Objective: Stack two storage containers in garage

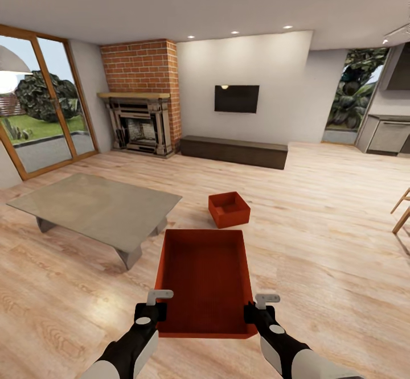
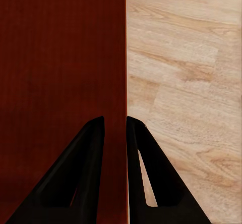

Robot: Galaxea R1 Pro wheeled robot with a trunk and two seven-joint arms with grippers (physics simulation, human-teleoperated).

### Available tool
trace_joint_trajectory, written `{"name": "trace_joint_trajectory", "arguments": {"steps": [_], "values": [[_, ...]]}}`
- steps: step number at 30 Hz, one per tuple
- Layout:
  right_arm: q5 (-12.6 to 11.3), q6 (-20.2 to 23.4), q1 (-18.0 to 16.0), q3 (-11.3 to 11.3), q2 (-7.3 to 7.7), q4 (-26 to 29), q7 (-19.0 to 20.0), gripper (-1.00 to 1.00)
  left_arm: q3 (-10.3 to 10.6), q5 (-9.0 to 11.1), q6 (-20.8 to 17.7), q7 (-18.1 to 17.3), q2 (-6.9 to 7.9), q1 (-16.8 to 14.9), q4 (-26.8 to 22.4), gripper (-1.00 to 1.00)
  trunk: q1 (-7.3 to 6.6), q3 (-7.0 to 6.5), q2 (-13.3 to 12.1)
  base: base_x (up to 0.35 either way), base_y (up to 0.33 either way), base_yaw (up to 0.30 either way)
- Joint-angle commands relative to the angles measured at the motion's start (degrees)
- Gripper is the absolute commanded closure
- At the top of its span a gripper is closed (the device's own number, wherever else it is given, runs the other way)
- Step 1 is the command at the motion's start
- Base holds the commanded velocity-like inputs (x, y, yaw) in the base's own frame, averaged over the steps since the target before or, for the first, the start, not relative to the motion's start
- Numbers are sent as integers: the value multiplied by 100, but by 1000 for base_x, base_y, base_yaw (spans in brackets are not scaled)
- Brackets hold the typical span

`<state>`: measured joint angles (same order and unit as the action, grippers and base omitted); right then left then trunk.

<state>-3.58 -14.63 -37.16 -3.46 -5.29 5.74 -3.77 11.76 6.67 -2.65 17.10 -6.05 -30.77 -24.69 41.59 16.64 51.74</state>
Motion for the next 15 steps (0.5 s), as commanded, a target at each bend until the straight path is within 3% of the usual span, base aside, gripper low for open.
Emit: {"name": "trace_joint_trajectory", "arguments": {"steps": [1, 15], "values": [[-64, -19, -1, 32, 1, -12, -1, 100, -16, 450, -34, 70, 7, -8, -63, 100, 1, -2, 5, 0, 0, 0], [-64, -22, -2, 31, 1, -12, -1, 100, -16, 450, -34, 70, 7, -8, -63, 100, 1, -131, 5, 0, 0, 0]]}}
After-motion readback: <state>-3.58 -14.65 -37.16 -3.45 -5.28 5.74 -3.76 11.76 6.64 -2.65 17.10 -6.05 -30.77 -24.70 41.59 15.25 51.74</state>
